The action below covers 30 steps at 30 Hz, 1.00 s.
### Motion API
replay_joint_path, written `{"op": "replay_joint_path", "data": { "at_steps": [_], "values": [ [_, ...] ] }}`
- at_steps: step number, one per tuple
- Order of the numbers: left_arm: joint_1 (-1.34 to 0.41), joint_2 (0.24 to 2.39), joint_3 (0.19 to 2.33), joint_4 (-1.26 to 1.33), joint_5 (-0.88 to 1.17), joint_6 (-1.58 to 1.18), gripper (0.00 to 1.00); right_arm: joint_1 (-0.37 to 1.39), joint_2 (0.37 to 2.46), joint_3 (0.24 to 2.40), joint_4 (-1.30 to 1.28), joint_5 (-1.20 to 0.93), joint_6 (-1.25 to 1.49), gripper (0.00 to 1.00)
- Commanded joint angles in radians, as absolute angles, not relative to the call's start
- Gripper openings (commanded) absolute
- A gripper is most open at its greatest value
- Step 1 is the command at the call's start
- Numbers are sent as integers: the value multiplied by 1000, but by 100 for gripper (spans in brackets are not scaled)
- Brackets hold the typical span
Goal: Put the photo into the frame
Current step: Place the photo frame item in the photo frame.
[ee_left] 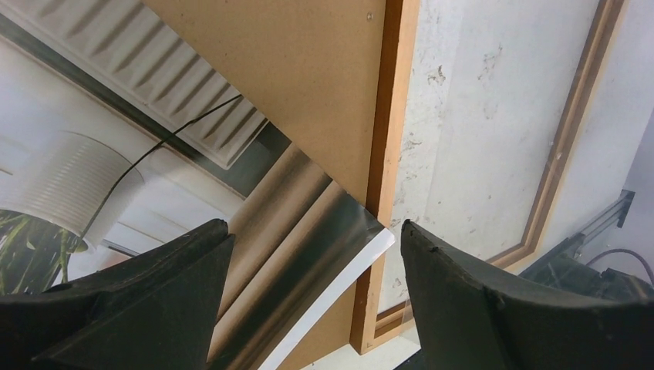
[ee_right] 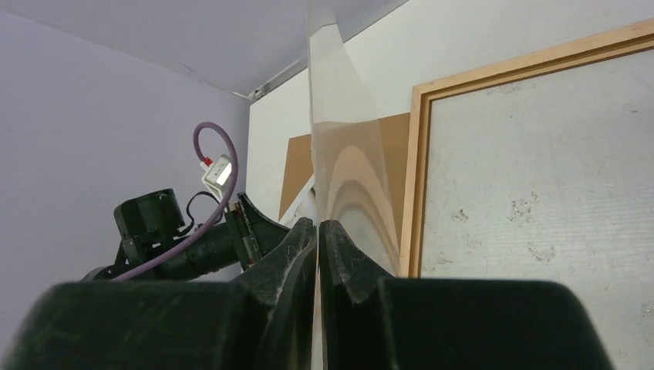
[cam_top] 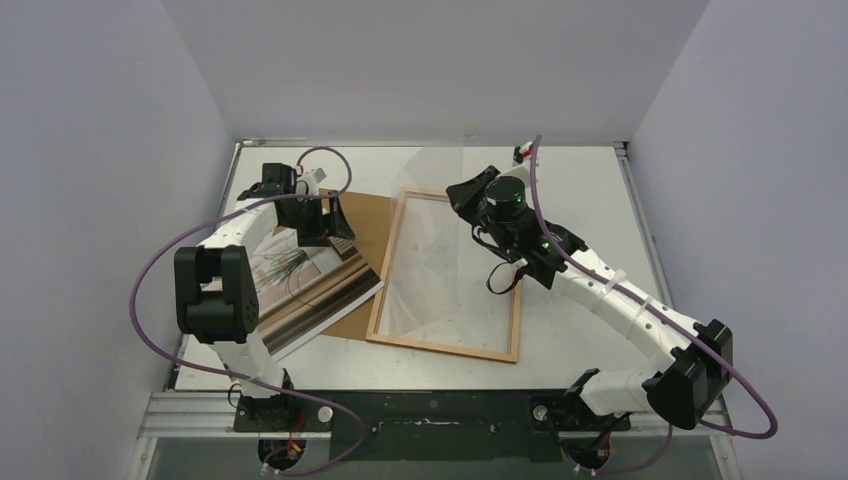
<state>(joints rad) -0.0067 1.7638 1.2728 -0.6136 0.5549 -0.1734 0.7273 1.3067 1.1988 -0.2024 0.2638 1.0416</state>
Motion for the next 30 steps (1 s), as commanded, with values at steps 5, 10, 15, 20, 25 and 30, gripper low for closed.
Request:
{"op": "replay_joint_path", "data": {
  "at_steps": [5, 10, 15, 20, 25, 30],
  "values": [
    [-9, 1733, 1262, -544, 575, -198, 78, 703, 1258, 1131, -37, 295, 1107, 5],
    [-20, 1738, 1257, -523, 576, -216, 76, 666, 1251, 1103, -13, 259, 1131, 5],
    [-49, 1746, 1250, -486, 565, -215, 71, 644, 1252, 1095, -14, 247, 1130, 5],
    [-79, 1778, 1265, -485, 541, -213, 70, 601, 1245, 1053, -8, 214, 1158, 5],
    [-102, 1797, 1271, -474, 523, -211, 70, 597, 1253, 1074, -8, 200, 1156, 5],
    [-106, 1817, 1263, -415, 552, -227, 63, 597, 1250, 1079, -8, 194, 1153, 5]
  ]
}}
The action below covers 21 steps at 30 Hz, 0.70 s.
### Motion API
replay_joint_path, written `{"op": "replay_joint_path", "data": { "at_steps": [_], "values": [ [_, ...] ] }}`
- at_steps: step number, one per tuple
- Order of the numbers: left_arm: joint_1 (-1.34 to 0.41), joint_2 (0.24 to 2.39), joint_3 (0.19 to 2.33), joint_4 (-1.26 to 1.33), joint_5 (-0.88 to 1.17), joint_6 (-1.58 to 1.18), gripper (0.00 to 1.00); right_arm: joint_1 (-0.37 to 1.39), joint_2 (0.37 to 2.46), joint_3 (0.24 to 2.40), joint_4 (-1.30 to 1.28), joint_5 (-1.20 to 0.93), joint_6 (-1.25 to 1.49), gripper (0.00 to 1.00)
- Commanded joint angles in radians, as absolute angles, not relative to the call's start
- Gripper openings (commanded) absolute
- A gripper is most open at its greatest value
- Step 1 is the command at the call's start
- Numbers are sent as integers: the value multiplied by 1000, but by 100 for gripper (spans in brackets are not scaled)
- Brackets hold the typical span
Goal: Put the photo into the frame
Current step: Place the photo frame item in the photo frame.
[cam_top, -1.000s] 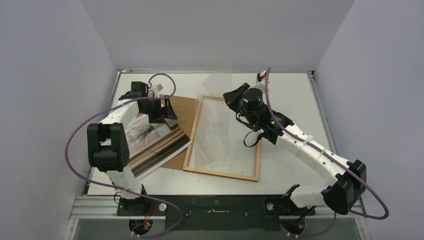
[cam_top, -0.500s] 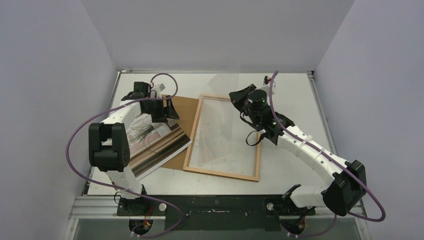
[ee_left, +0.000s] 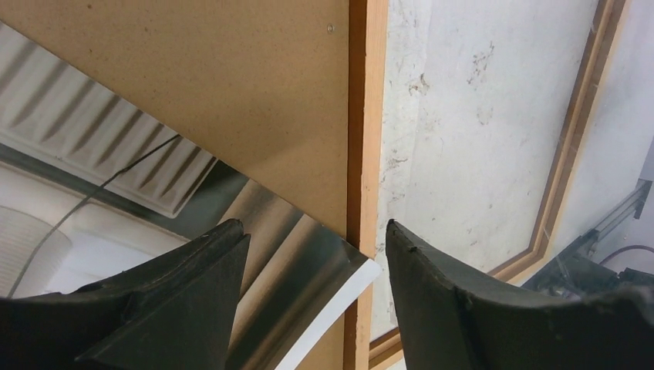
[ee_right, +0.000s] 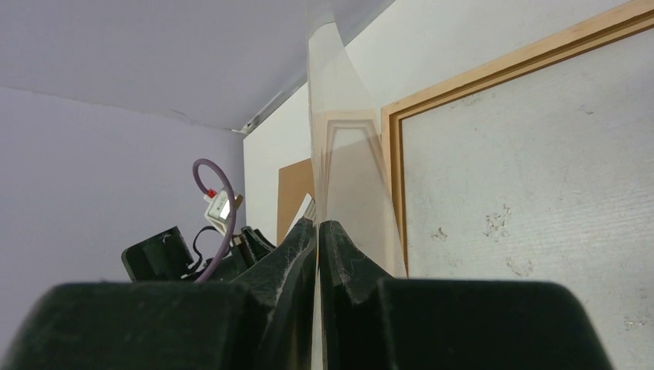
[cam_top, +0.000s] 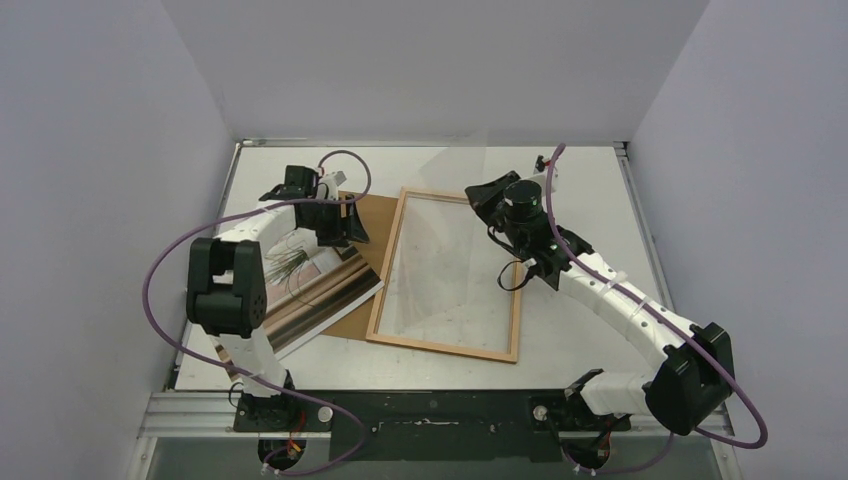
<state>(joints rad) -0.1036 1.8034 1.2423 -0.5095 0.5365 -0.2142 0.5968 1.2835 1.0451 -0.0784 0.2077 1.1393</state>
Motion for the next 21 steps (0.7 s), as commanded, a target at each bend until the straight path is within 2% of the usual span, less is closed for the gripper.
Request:
{"op": "replay_joint_path", "data": {
  "at_steps": [1, 7, 15, 21],
  "values": [
    [-106, 1824, 1260, -401, 553, -229, 62, 596, 1248, 1071, -8, 193, 1157, 5],
    [-115, 1863, 1270, -397, 568, -239, 58, 578, 1230, 1017, 24, 180, 1183, 5],
    [-145, 1896, 1279, -343, 585, -280, 55, 583, 1258, 1075, 3, 164, 1153, 5],
    [-180, 1946, 1313, -345, 565, -276, 45, 575, 1231, 1095, -45, 174, 1140, 5]
  ]
}}
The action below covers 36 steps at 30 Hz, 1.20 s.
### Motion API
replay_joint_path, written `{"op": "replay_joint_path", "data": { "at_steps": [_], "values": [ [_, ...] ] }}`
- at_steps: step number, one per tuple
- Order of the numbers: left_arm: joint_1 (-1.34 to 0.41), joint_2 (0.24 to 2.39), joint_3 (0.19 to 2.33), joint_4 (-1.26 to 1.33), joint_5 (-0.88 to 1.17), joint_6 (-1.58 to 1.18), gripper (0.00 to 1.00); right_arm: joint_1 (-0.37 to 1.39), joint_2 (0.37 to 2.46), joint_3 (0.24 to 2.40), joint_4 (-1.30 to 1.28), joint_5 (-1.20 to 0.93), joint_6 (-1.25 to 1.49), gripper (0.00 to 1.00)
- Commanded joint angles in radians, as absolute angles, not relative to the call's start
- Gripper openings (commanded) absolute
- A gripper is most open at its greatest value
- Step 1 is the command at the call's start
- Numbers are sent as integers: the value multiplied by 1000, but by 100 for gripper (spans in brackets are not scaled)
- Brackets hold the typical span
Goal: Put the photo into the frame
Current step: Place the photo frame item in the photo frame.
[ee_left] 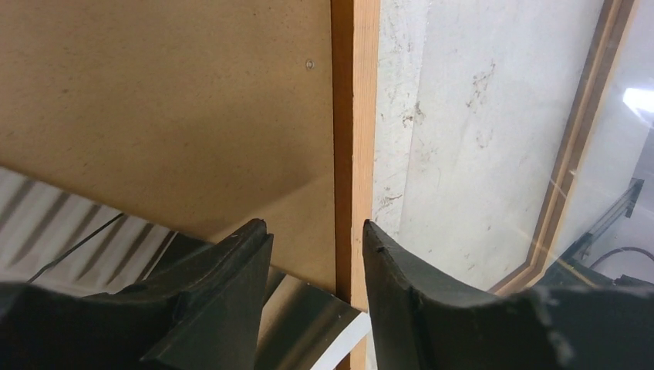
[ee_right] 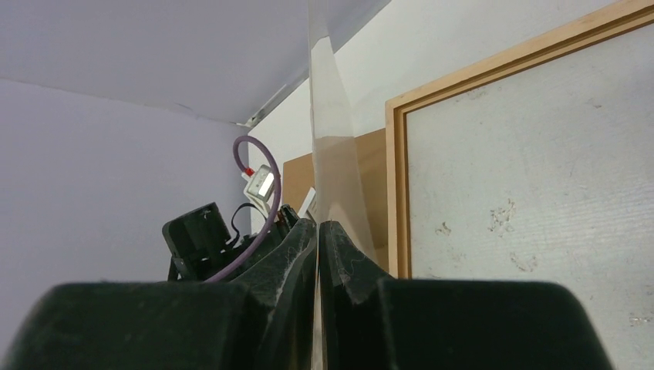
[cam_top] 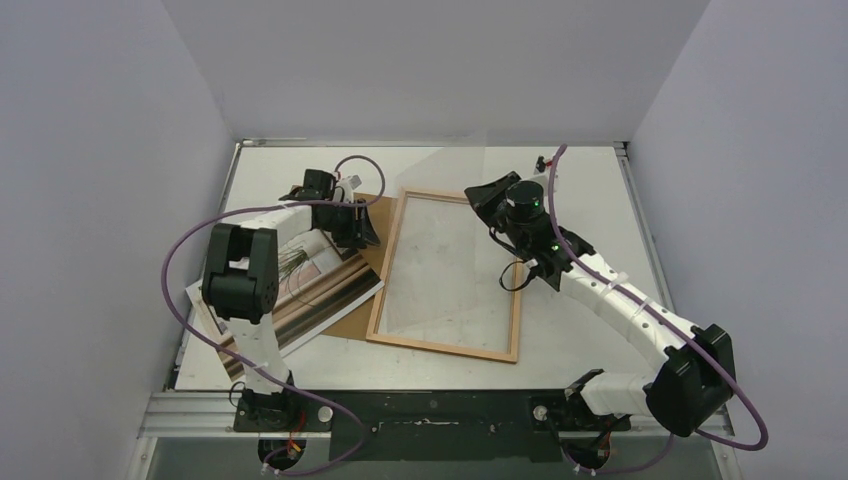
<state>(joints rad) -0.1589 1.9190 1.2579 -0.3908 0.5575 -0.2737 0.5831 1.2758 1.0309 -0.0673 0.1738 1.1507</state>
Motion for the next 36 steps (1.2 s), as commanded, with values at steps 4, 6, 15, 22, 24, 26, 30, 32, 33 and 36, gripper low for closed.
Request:
{"op": "replay_joint_path", "data": {
  "at_steps": [4, 6, 15, 22, 24, 26, 30, 32, 33, 36],
  "values": [
    [-194, 1983, 1334, -360, 572, -270, 37, 575, 1214, 1103, -72, 185, 1134, 5],
    [-200, 1990, 1337, -357, 575, -267, 36, 573, 1209, 1103, -80, 187, 1131, 5],
    [-222, 2013, 1365, -364, 589, -267, 31, 556, 1184, 1076, -101, 191, 1127, 5],
    [-222, 2002, 1356, -365, 610, -276, 26, 557, 1225, 1095, -83, 180, 1139, 5],
    [-213, 1991, 1348, -360, 610, -291, 24, 565, 1241, 1118, -81, 176, 1142, 5],
    [-198, 1980, 1338, -348, 609, -311, 21, 572, 1248, 1138, -72, 176, 1149, 5],
    [-175, 1960, 1315, -322, 598, -340, 16, 580, 1237, 1142, -45, 185, 1174, 5],
    [-167, 1953, 1305, -313, 597, -351, 15, 581, 1228, 1137, -40, 194, 1188, 5],
    [-164, 1948, 1299, -308, 595, -354, 14, 584, 1223, 1126, -30, 197, 1195, 5],
    [-158, 1937, 1285, -296, 595, -359, 14, 584, 1215, 1090, -8, 199, 1223, 5]
  ]
}}
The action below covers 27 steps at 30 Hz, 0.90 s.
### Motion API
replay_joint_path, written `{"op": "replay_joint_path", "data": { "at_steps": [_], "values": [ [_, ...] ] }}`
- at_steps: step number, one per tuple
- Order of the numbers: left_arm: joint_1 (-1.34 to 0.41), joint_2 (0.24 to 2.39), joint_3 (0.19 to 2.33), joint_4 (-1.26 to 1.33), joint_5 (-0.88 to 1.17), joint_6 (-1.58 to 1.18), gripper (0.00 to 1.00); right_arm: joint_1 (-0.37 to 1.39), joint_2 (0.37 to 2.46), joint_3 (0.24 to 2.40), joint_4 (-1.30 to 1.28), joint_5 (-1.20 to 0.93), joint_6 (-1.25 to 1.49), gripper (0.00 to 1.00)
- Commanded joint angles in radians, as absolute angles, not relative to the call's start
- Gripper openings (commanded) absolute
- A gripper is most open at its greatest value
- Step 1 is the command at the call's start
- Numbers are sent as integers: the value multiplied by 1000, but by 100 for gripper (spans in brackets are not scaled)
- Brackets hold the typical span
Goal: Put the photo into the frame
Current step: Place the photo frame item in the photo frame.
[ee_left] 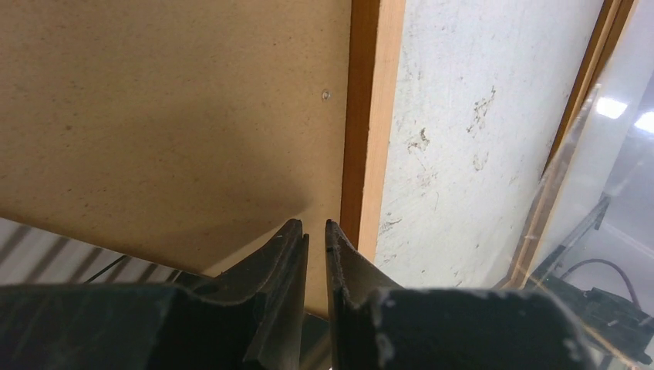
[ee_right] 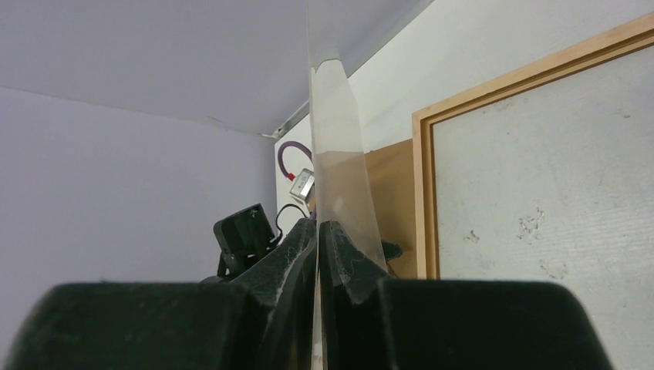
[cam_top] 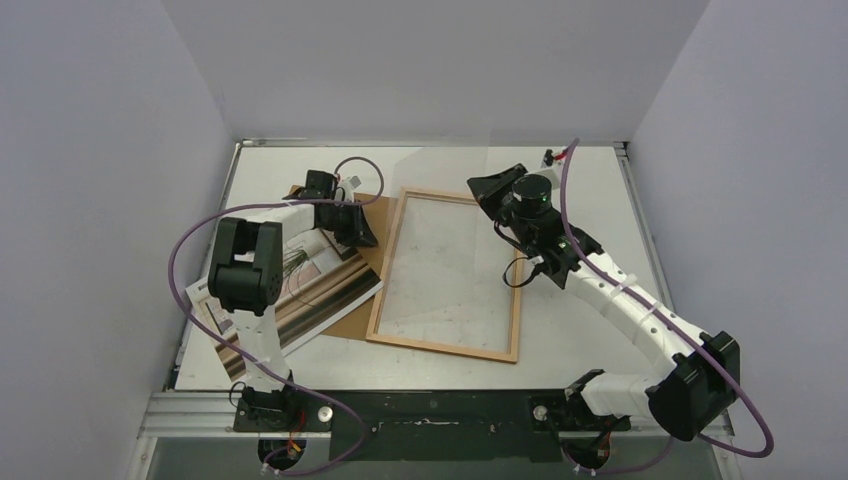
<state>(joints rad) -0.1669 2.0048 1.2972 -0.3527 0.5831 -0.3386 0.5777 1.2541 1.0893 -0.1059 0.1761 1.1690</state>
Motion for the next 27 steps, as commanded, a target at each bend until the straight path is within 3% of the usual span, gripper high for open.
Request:
{"op": "replay_joint_path", "data": {
  "at_steps": [1, 14, 27],
  "values": [
    [-157, 1935, 1284, -298, 595, -359, 14, 584, 1214, 1072, 20, 199, 1234, 5],
    [-149, 1923, 1273, -302, 597, -344, 13, 523, 1192, 780, 174, 148, 1318, 5],
    [-159, 1926, 1292, -317, 598, -322, 13, 431, 1157, 753, 115, 114, 1097, 5]
  ]
}}
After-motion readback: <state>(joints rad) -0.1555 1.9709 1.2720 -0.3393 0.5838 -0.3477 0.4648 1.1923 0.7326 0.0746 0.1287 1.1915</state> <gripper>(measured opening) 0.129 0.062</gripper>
